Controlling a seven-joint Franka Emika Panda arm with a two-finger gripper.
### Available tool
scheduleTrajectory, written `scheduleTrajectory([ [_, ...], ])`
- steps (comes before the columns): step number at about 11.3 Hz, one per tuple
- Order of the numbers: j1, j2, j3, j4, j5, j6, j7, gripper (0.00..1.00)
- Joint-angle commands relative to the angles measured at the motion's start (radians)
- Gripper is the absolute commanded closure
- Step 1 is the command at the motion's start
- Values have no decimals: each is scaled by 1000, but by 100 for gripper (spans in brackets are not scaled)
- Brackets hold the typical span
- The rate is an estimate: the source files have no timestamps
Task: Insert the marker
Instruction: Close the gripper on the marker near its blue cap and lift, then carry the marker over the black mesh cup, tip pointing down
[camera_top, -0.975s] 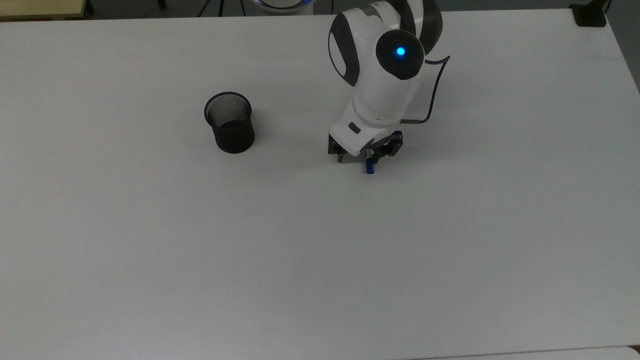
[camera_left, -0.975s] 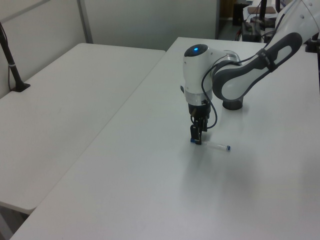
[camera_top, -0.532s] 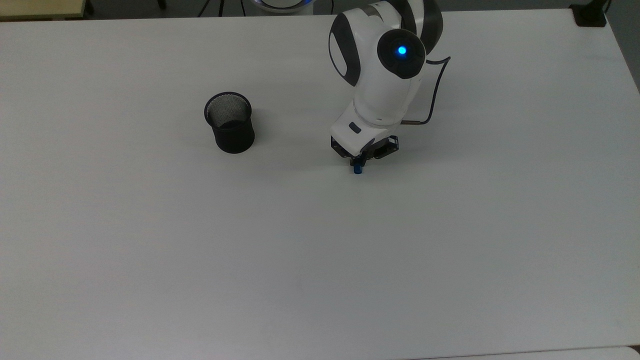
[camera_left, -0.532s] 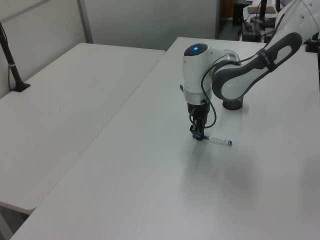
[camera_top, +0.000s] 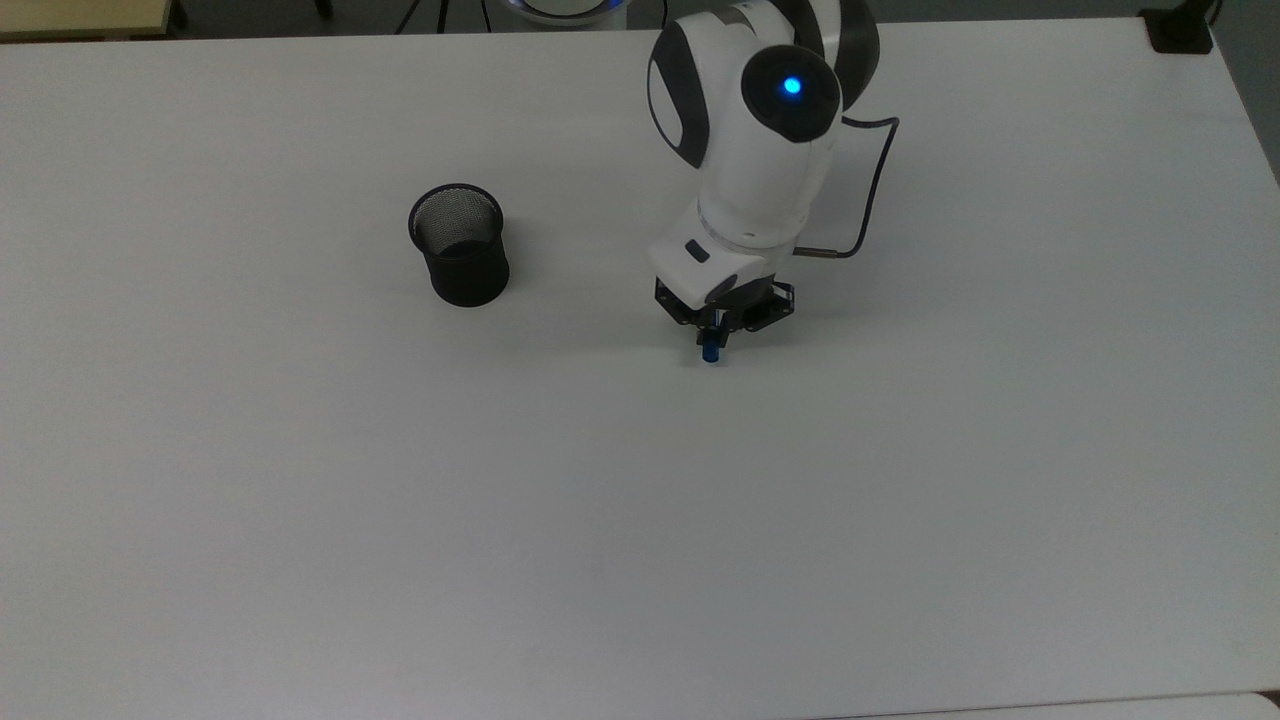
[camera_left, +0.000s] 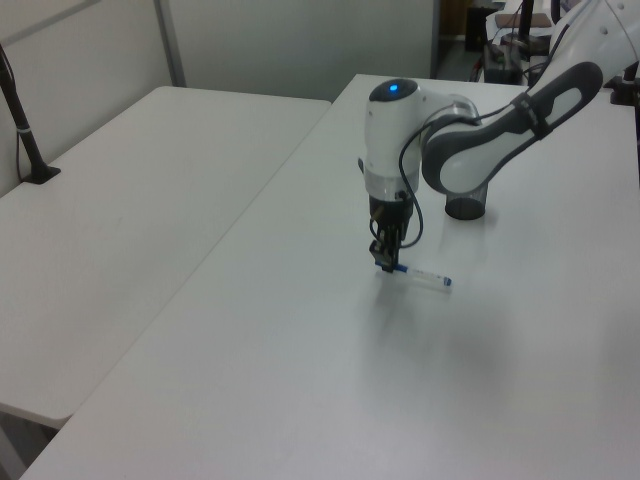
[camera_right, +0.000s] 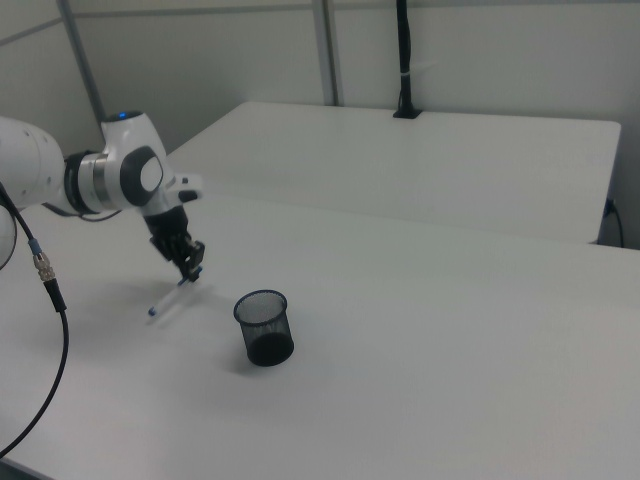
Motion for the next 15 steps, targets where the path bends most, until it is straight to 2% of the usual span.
scheduleTrajectory([
  [1,-66,-143,-14,-19,-15,-6,29,93],
  [3,-133,-209,-14,-20,-15,-60,29,92],
  [5,-214,-298,-14,-86,-17,-59,17,91],
  [8,-323,-378,-11,-150,-14,-31,-92,91],
  [11,-409,-467,-11,-336,-5,182,-175,91],
  [13,-445,-501,-11,-413,-5,256,-222,91],
  [15,-448,-512,-11,-442,-5,287,-223,90],
])
